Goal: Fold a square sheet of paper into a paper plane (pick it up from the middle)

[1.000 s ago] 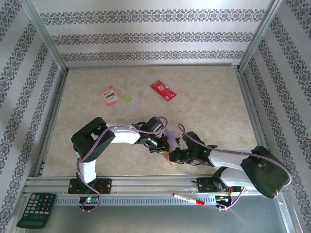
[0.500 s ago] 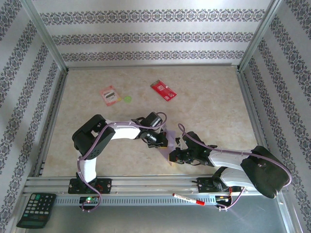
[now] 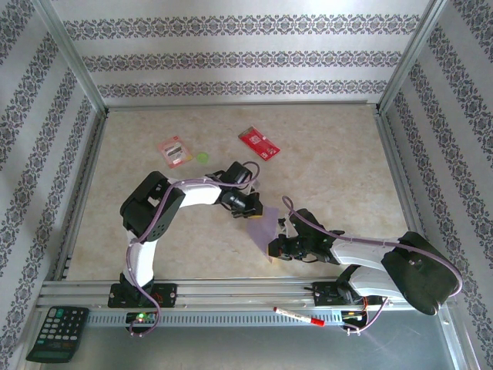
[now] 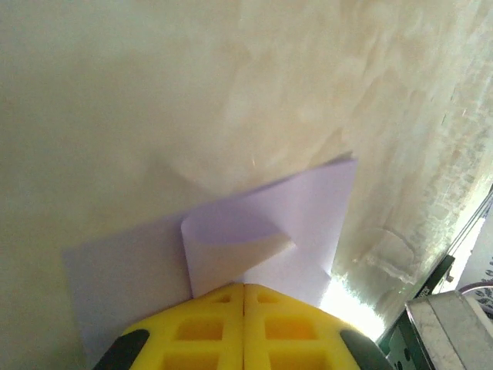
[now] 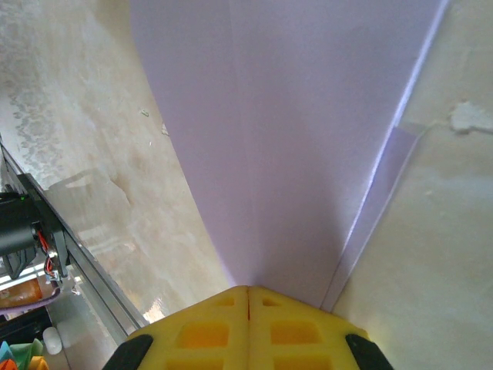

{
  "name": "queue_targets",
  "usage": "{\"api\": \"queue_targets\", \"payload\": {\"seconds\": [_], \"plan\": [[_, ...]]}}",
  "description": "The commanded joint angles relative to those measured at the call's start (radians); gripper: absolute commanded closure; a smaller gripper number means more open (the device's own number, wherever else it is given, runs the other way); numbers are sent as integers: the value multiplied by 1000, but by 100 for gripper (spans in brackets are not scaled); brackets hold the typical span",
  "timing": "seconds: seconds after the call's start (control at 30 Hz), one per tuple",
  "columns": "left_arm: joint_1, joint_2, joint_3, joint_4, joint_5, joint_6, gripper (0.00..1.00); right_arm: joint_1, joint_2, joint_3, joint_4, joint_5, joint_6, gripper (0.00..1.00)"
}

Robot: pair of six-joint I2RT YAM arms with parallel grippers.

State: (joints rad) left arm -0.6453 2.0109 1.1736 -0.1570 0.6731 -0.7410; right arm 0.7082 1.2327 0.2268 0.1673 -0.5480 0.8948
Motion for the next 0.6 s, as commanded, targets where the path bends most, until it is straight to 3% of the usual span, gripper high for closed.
{"api": "queue_targets", "payload": {"seconds": [0.0,0.33,0.43,0.57], "plan": [[46,44,59,-53,-54,70,92,-14,27,-53,-196,50,1,100],[132,100,195,-137,-44,133,89,-15,15,-56,-198,48,1,100],[136,29,181,-135,-34,120,87,-15,11,-55,-199,46,1,100],[87,-149,19,-31,-12,25,83,-16,-5,-50,-198,43,2,100]]}}
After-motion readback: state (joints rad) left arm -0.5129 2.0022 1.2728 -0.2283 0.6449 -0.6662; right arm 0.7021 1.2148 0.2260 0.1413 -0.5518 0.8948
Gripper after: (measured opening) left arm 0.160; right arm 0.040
